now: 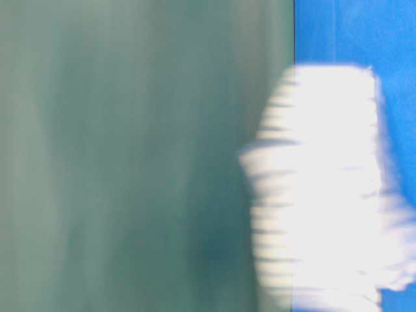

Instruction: Lift the towel with both arms.

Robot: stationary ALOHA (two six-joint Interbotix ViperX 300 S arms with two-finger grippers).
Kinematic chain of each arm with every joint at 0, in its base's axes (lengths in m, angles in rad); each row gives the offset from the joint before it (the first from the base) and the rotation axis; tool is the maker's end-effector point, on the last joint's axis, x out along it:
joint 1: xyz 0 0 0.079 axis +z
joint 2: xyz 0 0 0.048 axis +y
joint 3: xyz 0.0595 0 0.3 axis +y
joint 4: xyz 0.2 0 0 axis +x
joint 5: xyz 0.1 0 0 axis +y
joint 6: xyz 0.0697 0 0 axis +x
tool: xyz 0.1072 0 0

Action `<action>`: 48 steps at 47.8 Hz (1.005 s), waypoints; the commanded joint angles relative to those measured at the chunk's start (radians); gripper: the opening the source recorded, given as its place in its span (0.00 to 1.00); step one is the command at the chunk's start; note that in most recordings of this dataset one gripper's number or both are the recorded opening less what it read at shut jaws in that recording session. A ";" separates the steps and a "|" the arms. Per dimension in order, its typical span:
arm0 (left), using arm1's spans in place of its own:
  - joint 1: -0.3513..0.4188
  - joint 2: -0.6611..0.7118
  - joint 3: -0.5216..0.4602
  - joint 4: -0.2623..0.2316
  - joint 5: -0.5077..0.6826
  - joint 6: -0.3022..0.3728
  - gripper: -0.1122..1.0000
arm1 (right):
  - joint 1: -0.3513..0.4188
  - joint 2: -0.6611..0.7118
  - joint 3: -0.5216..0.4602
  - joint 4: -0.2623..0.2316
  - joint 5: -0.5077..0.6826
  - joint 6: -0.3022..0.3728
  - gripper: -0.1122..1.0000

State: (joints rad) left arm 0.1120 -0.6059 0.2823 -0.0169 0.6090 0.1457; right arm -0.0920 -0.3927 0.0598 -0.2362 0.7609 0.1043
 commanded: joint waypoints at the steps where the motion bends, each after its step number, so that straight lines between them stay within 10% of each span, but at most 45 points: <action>1: -0.006 -0.006 0.006 -0.003 -0.023 -0.002 0.93 | 0.003 -0.006 0.003 -0.003 -0.003 0.003 0.68; 48: -0.101 0.230 0.537 -0.006 -0.624 -0.087 0.93 | -0.012 0.137 0.572 0.003 -0.423 0.107 0.68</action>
State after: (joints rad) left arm 0.0184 -0.4080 0.8161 -0.0215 0.0261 0.0598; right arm -0.0997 -0.2638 0.6121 -0.2347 0.3835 0.2040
